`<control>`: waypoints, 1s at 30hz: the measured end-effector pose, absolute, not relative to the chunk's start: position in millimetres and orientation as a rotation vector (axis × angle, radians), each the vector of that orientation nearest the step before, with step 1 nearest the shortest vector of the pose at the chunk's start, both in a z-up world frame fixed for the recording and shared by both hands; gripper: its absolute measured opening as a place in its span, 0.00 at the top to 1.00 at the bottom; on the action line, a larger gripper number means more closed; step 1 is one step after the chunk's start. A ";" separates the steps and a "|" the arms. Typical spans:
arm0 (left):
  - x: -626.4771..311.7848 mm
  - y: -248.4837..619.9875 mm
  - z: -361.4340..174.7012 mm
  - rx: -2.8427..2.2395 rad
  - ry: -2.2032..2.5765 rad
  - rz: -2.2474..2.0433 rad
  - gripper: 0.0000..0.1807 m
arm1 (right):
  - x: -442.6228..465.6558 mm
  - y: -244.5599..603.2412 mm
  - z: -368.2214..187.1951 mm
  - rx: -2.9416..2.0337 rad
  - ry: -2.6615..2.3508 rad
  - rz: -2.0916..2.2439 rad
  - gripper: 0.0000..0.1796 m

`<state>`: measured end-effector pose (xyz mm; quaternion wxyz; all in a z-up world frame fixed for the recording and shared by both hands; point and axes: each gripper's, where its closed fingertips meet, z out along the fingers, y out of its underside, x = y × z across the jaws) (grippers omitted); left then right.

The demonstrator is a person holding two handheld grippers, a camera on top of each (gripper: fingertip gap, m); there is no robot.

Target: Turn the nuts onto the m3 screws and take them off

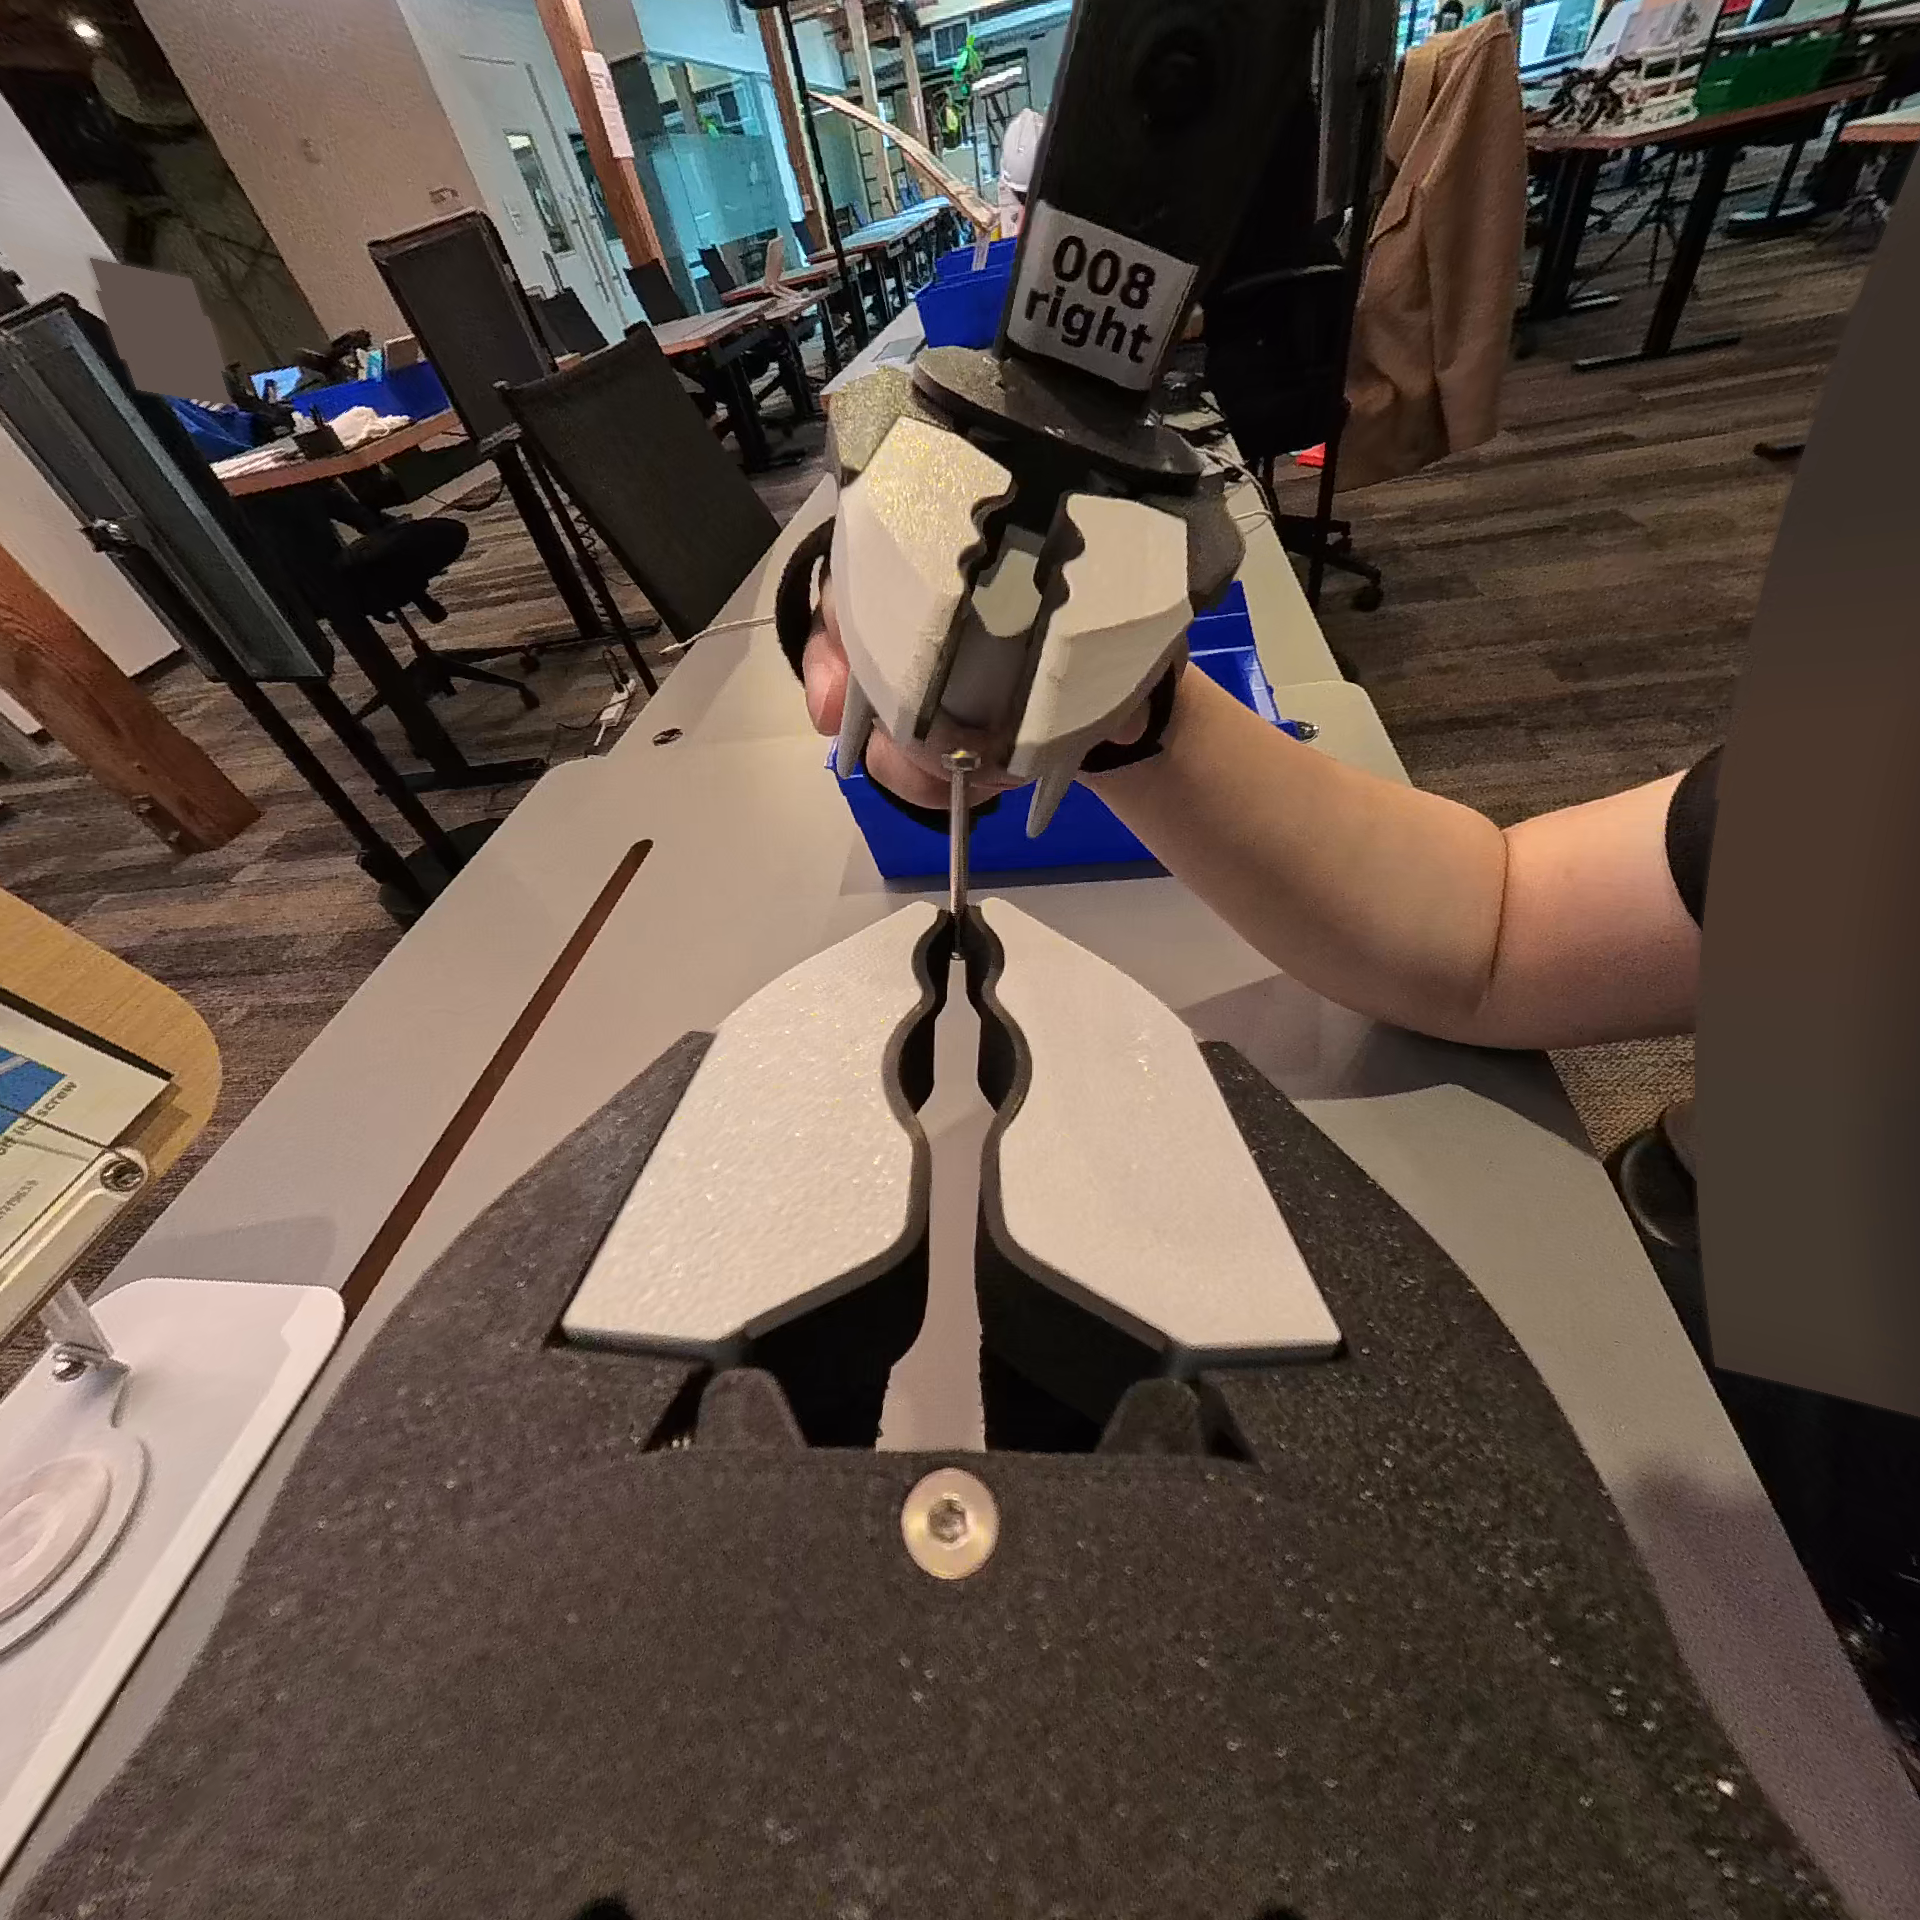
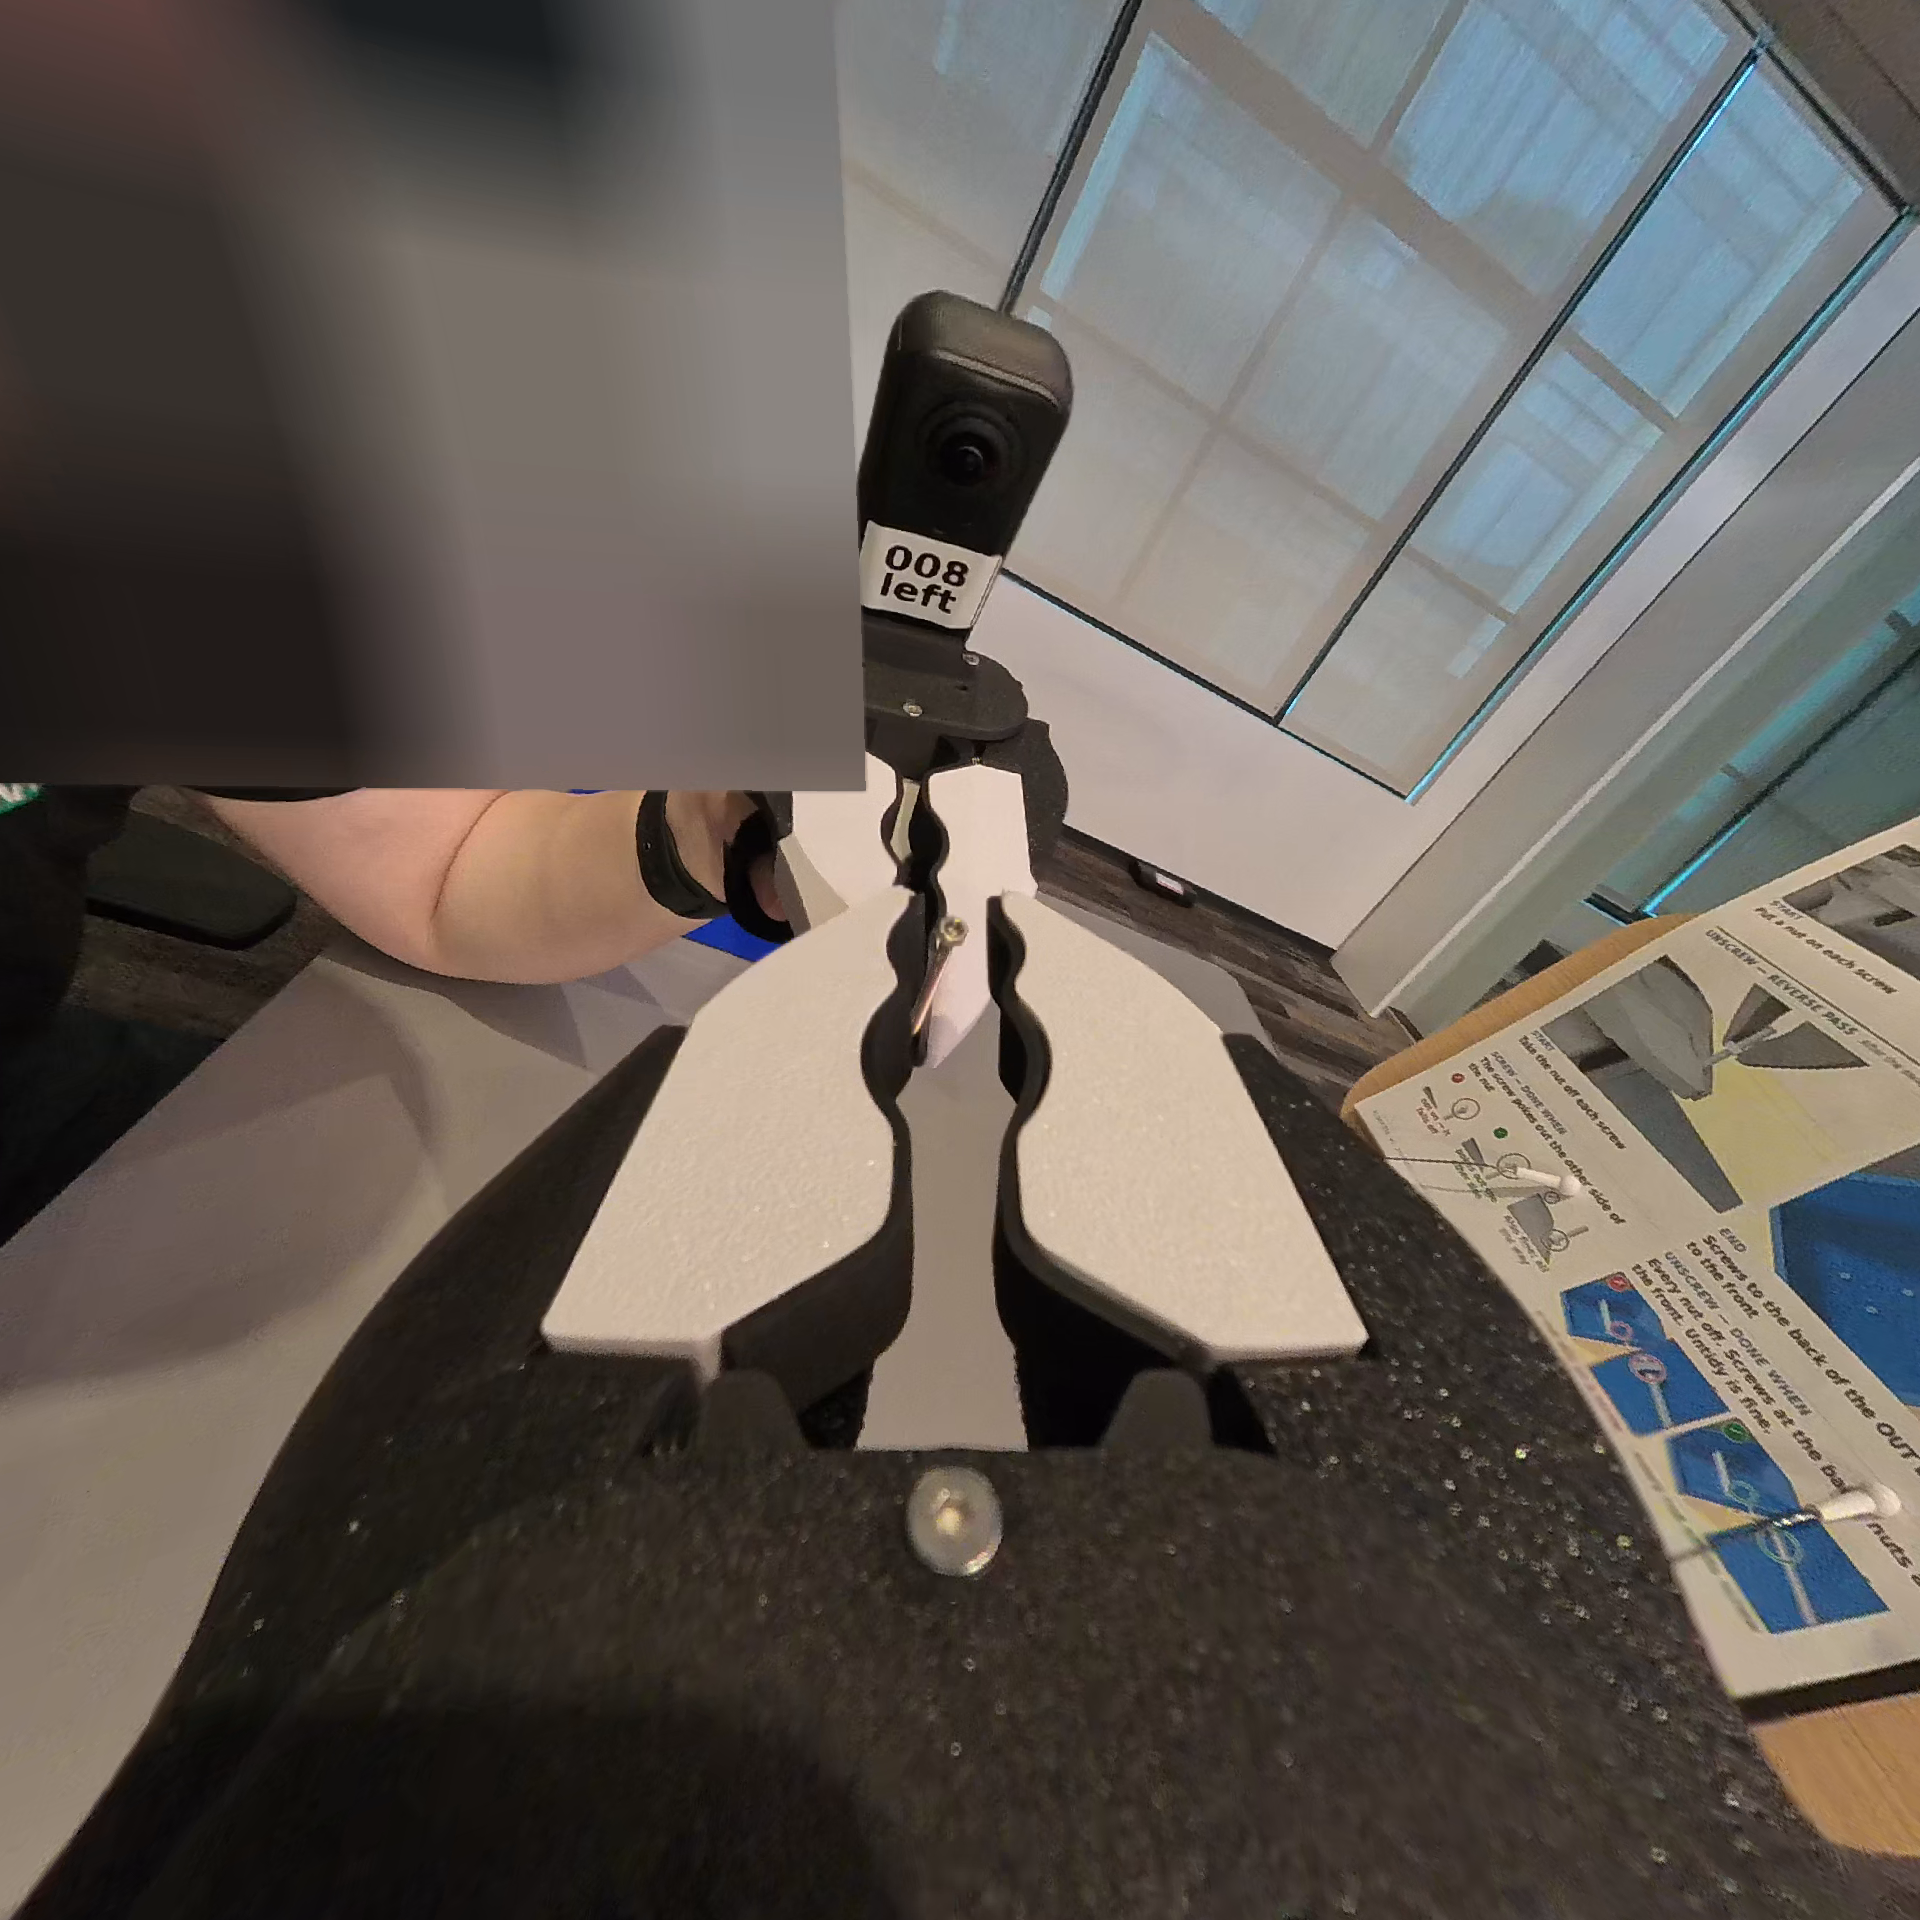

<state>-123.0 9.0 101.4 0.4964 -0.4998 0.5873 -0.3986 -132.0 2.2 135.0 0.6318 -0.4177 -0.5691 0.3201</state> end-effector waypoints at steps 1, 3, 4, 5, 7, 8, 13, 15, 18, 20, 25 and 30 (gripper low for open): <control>-122.9 8.5 101.4 -1.209 1.424 -0.967 0.99 | -132.1 1.3 135.6 -0.954 -1.300 0.753 0.94; -122.8 7.6 102.2 -1.205 1.423 -0.976 0.99 | -132.4 1.1 135.3 -0.957 -1.300 0.775 0.94; -122.9 7.0 102.6 -1.203 1.423 -0.981 0.99 | -132.2 1.8 135.1 -0.958 -1.299 0.775 0.94; -123.0 7.2 102.9 -1.203 1.421 -0.982 0.99 | -132.2 1.9 134.4 -0.960 -1.301 0.777 0.94; -123.1 7.0 103.4 -1.199 1.420 -0.982 0.99 | -132.1 2.2 134.6 -0.964 -1.298 0.785 0.94; -123.2 7.0 103.8 -1.199 1.419 -0.982 0.99 | -132.2 1.9 134.5 -0.964 -1.299 0.793 0.95; -122.9 6.5 103.6 -1.197 1.421 -0.981 0.99 | -133.8 1.0 132.6 -0.969 -1.313 0.801 0.97; -122.8 6.5 103.5 -1.198 1.421 -0.979 0.99 | -134.4 1.2 133.2 -0.967 -1.308 0.802 0.97; -122.9 7.3 102.6 -1.203 1.423 -0.969 0.99 | -134.7 2.0 132.0 -0.982 -1.311 0.803 0.97; -122.9 8.4 101.2 -1.209 1.427 -0.953 0.99 | -134.0 3.2 130.5 -0.997 -1.317 0.788 0.97; -122.9 13.5 100.0 -1.213 1.417 -0.895 0.99 | -134.0 7.6 129.2 -1.050 -1.306 0.769 0.97; -125.0 23.1 102.7 -1.230 1.365 -0.814 0.99 | -135.9 16.7 131.7 -1.083 -1.253 0.724 0.97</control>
